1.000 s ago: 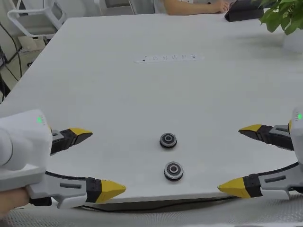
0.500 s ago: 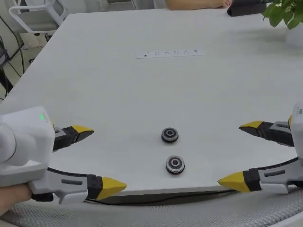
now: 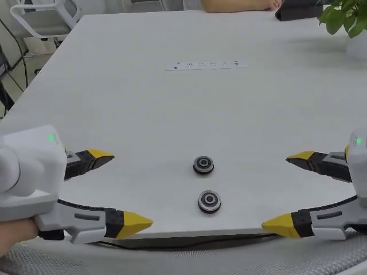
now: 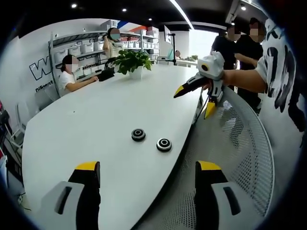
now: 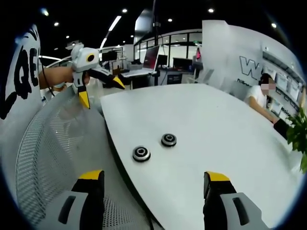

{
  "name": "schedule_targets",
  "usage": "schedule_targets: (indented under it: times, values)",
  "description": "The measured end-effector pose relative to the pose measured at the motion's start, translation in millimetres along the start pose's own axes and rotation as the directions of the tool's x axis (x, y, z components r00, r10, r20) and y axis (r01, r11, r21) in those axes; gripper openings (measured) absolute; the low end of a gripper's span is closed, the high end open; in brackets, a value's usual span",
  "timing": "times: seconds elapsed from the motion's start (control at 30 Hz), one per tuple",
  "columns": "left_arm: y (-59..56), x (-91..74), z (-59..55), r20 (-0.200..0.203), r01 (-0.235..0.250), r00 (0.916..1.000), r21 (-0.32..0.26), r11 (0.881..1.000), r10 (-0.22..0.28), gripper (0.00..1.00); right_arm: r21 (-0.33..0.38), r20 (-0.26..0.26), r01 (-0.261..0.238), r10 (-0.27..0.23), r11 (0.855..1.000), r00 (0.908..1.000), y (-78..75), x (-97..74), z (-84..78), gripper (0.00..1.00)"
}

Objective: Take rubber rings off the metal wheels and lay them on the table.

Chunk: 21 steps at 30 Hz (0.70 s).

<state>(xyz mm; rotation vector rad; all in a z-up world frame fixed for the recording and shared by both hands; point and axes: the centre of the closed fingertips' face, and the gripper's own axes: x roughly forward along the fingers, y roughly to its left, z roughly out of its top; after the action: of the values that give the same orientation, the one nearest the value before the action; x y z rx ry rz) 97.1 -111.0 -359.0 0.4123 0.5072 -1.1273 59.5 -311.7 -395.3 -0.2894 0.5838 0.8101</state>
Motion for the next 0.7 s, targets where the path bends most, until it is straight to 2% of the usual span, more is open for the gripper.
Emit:
schedule_targets:
  times: [0.5, 0.7]
  values:
    - [9.4, 1.6, 12.0, 0.008, 0.0, 1.0, 0.023, 1.0, 0.0, 0.79, 0.0, -0.007, 0.012, -0.012, 1.0, 0.9999, -8.7, -2.5, 0.5, 0.84]
    - [10.3, 2.6, 9.4, 0.002, 0.003, 1.0, 0.026, 1.0, -0.003, 0.79, 0.0, -0.004, 0.013, -0.013, 1.0, 0.9999, -10.6, -1.8, 2.0, 0.84]
